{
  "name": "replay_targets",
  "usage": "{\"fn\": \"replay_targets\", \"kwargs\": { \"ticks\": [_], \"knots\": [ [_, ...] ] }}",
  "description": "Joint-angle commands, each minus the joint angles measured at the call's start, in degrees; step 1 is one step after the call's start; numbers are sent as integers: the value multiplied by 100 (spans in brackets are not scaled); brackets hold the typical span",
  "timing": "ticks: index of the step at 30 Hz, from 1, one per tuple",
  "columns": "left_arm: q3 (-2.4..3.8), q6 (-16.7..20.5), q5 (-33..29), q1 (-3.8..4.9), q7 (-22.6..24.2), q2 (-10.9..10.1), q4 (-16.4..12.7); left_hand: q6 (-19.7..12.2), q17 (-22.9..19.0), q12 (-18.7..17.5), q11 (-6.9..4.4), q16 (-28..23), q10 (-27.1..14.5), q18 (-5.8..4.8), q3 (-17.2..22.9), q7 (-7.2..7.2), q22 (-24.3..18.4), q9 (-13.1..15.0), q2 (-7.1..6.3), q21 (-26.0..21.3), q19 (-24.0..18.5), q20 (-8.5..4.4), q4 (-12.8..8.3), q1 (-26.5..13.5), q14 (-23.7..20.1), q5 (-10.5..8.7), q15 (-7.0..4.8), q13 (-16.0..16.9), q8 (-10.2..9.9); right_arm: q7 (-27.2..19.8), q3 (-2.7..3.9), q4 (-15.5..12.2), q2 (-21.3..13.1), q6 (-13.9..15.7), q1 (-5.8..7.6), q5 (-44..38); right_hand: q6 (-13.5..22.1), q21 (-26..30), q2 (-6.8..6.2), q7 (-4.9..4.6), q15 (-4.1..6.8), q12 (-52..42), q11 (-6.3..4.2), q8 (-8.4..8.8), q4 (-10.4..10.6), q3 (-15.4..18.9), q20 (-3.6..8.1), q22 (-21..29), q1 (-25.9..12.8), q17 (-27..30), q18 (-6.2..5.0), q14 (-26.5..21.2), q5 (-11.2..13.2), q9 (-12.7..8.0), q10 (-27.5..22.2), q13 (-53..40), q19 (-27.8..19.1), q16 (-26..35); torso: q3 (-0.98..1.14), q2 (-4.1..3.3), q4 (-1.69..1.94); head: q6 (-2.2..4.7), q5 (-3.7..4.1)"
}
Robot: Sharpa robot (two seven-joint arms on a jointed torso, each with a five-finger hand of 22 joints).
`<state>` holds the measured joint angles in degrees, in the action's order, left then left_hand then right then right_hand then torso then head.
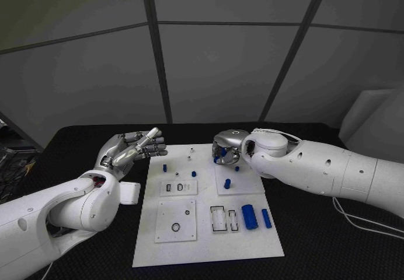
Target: Assemble the parts on the task board
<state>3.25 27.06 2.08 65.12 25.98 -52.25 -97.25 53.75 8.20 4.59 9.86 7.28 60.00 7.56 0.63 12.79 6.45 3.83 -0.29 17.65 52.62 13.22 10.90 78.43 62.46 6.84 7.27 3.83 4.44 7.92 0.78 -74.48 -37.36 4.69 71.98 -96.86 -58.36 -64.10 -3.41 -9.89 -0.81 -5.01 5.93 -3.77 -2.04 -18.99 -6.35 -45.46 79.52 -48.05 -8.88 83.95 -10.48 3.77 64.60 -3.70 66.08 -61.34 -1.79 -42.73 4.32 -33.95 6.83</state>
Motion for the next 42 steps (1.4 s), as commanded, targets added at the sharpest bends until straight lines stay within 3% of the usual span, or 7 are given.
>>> {"fn": "replay_targets", "kwargs": {
  "ticks": [1,12,17,22,29,33,42],
  "knots": [
    [6,-93,48,7,-3,10,1,49,6,-24,8,-22,-43,290,-33,3,-8,-4,64,-18,-1,30,6,0,-28,-30,8,-8,-40,9,4,15,20,-115,13,-29,-39,-48,-68,-2,-25,26,6,-4,10,-60,1,-31,2,-35,81,83,25,3,40,6,41,-52,0,-10,4,-8,-3],
    [6,-102,47,7,-29,22,22,51,6,-26,9,-26,-45,290,-34,4,-9,-4,68,-19,-1,31,7,-2,-30,-30,9,-8,-40,-9,4,92,67,-67,13,3,-103,-244,-73,-3,-11,12,-11,-25,40,-292,9,-295,42,-301,117,118,-15,12,174,-7,138,-305,1,-17,-1,-14,-16],
    [6,-103,47,7,-35,19,22,55,8,-30,10,-33,-46,290,-35,5,-11,-4,80,-21,1,32,10,-6,-31,-29,10,-8,-41,28,4,31,34,185,12,19,-269,-460,-15,19,31,-44,-56,-89,-31,-591,42,-580,194,-537,157,144,77,31,376,-32,250,-528,3,-20,0,-32,-24],
    [6,-101,17,7,-58,16,36,59,11,-32,10,-37,-45,291,-36,7,-13,-4,90,-21,5,33,13,-10,-27,-29,9,-7,-42,82,10,-218,-103,661,12,29,-306,-587,-65,28,46,-50,-72,-95,-61,-728,54,-742,198,-640,181,145,24,27,446,-41,300,-634,3,-20,-12,-31,-25],
    [6,-95,-15,8,-68,8,53,60,16,-38,12,-43,-49,294,-40,10,-11,-5,92,-15,22,32,7,-5,-21,-30,9,-7,-46,138,168,-362,-119,1063,12,31,-314,-685,-122,25,49,-24,-70,-83,-89,-868,54,-855,189,-708,195,134,-8,20,463,-39,311,-716,-1,-32,2,-18,-27],
    [6,-95,-19,8,-69,4,52,59,18,-41,13,-47,-51,295,-43,11,-12,-5,88,-13,26,32,3,-2,-22,-30,9,-8,-48,166,195,-287,-47,1246,13,-3,-314,-699,-134,24,47,-18,-68,-81,-87,-881,53,-872,178,-721,197,133,-5,20,460,-38,313,-729,-12,-31,17,-12,-21],
    [6,-94,-22,8,-67,26,60,58,19,-45,14,-54,-55,294,-46,10,-13,-6,85,-13,30,33,-4,4,-25,-30,11,-8,-51,128,207,89,453,1452,15,-20,-314,-750,-168,21,43,-2,-66,-73,-79,-924,47,-936,141,-789,205,139,7,18,463,-36,324,-794,-2,-42,21,-8,-72]
  ]
}}
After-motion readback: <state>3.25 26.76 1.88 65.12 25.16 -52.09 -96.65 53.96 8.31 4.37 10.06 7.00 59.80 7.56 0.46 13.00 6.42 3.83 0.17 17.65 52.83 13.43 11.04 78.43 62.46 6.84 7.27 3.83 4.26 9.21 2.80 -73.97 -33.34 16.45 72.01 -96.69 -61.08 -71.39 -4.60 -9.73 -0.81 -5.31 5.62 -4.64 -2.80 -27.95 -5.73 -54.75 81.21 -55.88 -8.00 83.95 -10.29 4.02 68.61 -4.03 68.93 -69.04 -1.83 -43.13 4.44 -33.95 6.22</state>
